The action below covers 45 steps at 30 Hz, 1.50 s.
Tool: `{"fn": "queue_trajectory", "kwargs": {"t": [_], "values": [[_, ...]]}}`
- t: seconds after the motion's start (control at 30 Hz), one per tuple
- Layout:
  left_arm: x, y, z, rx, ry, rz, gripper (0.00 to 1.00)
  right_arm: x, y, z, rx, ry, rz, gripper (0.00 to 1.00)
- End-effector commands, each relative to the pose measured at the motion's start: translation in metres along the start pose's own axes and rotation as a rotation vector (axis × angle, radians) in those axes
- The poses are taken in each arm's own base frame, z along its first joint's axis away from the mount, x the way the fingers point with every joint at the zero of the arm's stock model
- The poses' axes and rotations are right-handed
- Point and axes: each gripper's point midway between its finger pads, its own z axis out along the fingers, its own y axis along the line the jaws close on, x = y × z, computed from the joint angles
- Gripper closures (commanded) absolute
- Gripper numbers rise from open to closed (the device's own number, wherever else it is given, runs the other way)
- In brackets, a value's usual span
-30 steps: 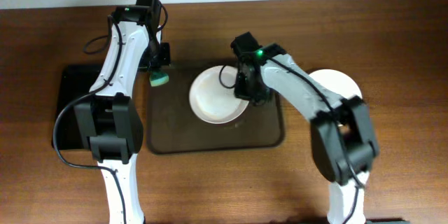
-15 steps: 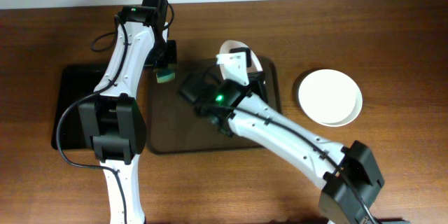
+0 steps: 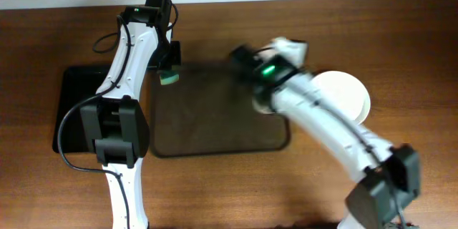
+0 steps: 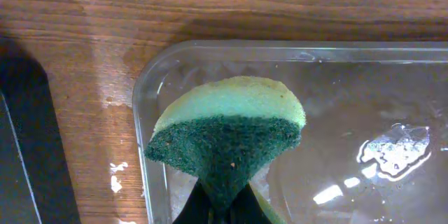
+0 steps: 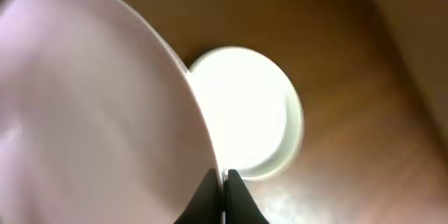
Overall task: Clean dirty plates on tray and stack at the side
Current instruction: 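Carry the last plate with the right gripper onto the stack, then place the sponge back on the black tray with the left gripper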
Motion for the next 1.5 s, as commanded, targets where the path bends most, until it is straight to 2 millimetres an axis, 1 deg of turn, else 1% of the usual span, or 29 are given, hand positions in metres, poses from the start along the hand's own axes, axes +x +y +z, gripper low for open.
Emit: {"fn": "queue_trajectory", "kwargs": {"t": [0.0,0.1,0.13,0.17,0.27,0.3,0.37,0.43,0.47,0.53,0.6,0.67,0.7,0.73,0.8,0.83,0.87,0.9,0.93,1.0,1.13,1.17,1.2,1.23,1.27,1.3,1.33,1.4,1.47], "values": [[-0.005,-0.003,-0.013,0.017,-0.035,0.016,1.0,0.001,-0.054,0.033,-0.037,0.252,0.206,0.96],[-0.005,-0.003,-0.013,0.017,-0.034,0.016,0.99,0.011,-0.118,0.08,0.053,0.416,0.34,0.96],[-0.006,-0.003,-0.013,0.018,-0.038,0.016,0.99,0.018,-0.135,0.096,0.079,0.452,0.376,0.96],[-0.006,-0.003,-0.013,0.018,-0.038,0.016,0.99,0.024,-0.143,0.111,0.075,0.474,0.398,0.96],[-0.006,-0.003,-0.013,0.017,-0.037,0.016,0.99,0.047,-0.14,0.145,0.056,0.508,0.435,0.96],[-0.006,-0.003,-0.013,0.018,-0.038,0.016,0.99,0.056,-0.122,0.159,-0.023,0.512,0.407,0.96],[-0.006,-0.004,-0.013,0.018,-0.037,0.017,0.99,0.071,-0.107,0.171,-0.072,0.524,0.413,0.96],[-0.005,-0.003,-0.013,0.017,-0.033,0.017,0.99,0.083,-0.104,0.174,-0.076,0.546,0.408,0.95],[-0.005,-0.003,-0.013,0.017,-0.033,0.017,1.0,0.086,-0.104,0.173,-0.072,0.558,0.403,0.82],[-0.005,-0.003,-0.013,0.016,-0.033,0.017,1.0,0.09,-0.1,0.169,-0.1,0.587,0.389,0.46],[-0.007,-0.003,-0.016,0.015,-0.044,0.016,1.0,0.083,-0.098,0.156,-0.154,0.613,0.351,0.24],[-0.009,0.005,-0.043,0.017,-0.07,0.001,1.0,0.052,-0.092,0.125,-0.257,0.56,0.301,0.21],[-0.006,0.015,-0.061,0.015,-0.08,-0.016,0.99,0.031,-0.076,0.101,-0.36,0.503,0.266,0.2],[0.002,0.034,-0.082,-0.009,-0.086,-0.047,0.99,0.02,-0.055,0.078,-0.444,0.455,0.232,0.16],[0.022,0.082,-0.124,-0.087,-0.105,-0.131,0.99,0.019,-0.01,0.048,-0.545,0.394,0.133,0.05],[0.033,0.103,-0.136,-0.124,-0.096,-0.165,1.0,0.017,0.005,0.039,-0.578,0.365,0.102,0.01],[0.042,0.121,-0.142,-0.177,-0.081,-0.195,0.99,0.014,0.02,0.03,-0.614,0.33,0.079,0.02],[0.056,0.154,-0.143,-0.274,-0.039,-0.254,1.0,0.011,0.033,0.021,-0.649,0.295,0.059,0.02],[0.062,0.166,-0.138,-0.291,-0.011,-0.276,0.99,0.009,0.041,0.015,-0.669,0.274,0.048,0.02],[0.079,0.2,-0.101,-0.291,0.064,-0.364,0.99,0.011,0.052,0.006,-0.694,0.258,0.022,0.02],[0.09,0.219,-0.004,-0.158,0.057,-0.482,1.0,0.013,0.053,0.005,-0.694,0.263,0.015,0.02],[0.094,0.221,0.017,-0.159,0.044,-0.49,1.0,0.013,0.053,0.005,-0.694,0.264,0.014,0.01],[0.096,0.221,0.027,-0.159,0.039,-0.491,0.98,0.014,0.053,0.006,-0.693,0.265,0.013,0.02],[0.098,0.22,0.031,-0.159,0.04,-0.49,0.77,0.014,0.053,0.006,-0.692,0.266,0.013,0.01],[0.099,0.22,0.033,-0.16,0.039,-0.49,0.46,0.014,0.053,0.006,-0.692,0.266,0.012,0.02],[0.095,0.221,0.033,-0.16,0.024,-0.491,0.06,0.014,0.052,0.006,-0.692,0.267,0.009,0.02],[0.094,0.221,0.033,-0.161,0.018,-0.491,0.01,0.015,0.052,0.006,-0.69,0.269,0.008,0.02],[0.087,0.222,0.025,-0.161,-0.004,-0.489,0.01,0.017,0.051,0.006,-0.687,0.273,0.002,0.02],[0.069,0.212,-0.007,-0.158,-0.074,-0.426,0.01,0.013,0.05,0.004,-0.695,0.254,-0.018,0.01]]}}
